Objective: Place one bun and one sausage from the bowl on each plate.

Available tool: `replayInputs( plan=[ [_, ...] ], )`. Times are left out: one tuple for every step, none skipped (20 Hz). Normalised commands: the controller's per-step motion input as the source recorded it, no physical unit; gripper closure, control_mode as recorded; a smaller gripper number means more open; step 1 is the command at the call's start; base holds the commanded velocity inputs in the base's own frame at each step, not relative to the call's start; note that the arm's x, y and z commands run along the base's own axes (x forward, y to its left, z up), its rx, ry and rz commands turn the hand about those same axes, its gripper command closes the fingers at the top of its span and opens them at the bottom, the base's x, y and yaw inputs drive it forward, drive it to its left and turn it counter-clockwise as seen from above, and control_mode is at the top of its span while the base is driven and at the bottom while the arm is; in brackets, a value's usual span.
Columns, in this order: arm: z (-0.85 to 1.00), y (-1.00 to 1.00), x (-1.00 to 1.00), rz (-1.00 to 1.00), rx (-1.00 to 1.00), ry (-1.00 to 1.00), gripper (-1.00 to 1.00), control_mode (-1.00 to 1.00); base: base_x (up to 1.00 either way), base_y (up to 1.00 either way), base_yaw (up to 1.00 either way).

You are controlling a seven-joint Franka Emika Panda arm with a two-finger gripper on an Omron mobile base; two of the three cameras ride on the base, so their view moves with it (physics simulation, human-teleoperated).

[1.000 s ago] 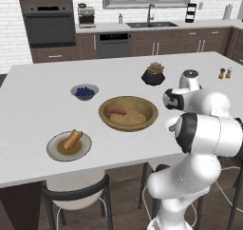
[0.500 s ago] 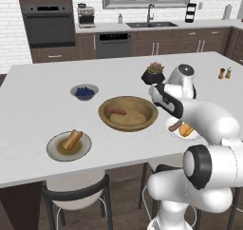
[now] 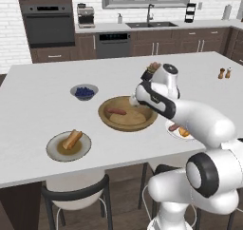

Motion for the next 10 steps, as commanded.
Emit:
replayInputs(
  plan=[
    [-0.18, 1.00, 0.05, 0.42, -0.21, 0.27, -1.00, -1.00, 0.00, 0.00, 0.00],
    [-0.18, 1.00, 0.14, 0.41, -0.19, 0.29, -1.00, -1.00, 0.00, 0.00, 0.00],
    [-0.09, 0.94, 0.39, 0.38, -0.13, 0.31, -1.00, -1.00, 0.00, 0.00, 0.00],
    [-0.01, 0.91, 0.61, 0.33, -0.08, 0.32, -1.00, -1.00, 0.00, 0.00, 0.00],
    [-0.05, 0.78, 0.52, 0.24, -0.13, 0.24, -1.00, -1.00, 0.00, 0.00, 0.00],
    [0.00, 0.40, 0.10, 0.05, -0.16, 0.17, -1.00, -1.00, 0.00, 0.00, 0.00],
    [0.00, 0.14, 0.21, 0.00, -0.07, 0.19, -1.00, -1.00, 0.00, 0.00, 0.00],
    [-0.24, 0.00, 0.39, 0.02, -0.14, 0.06, -1.00, -1.00, 0.00, 0.00, 0.00],
    [-0.31, 0.00, 0.58, 0.05, -0.15, 0.00, -1.00, -1.00, 0.00, 0.00, 0.00],
    [-0.35, -0.16, 0.65, 0.05, -0.13, 0.00, -1.00, -1.00, 0.00, 0.00, 0.00]
  ],
)
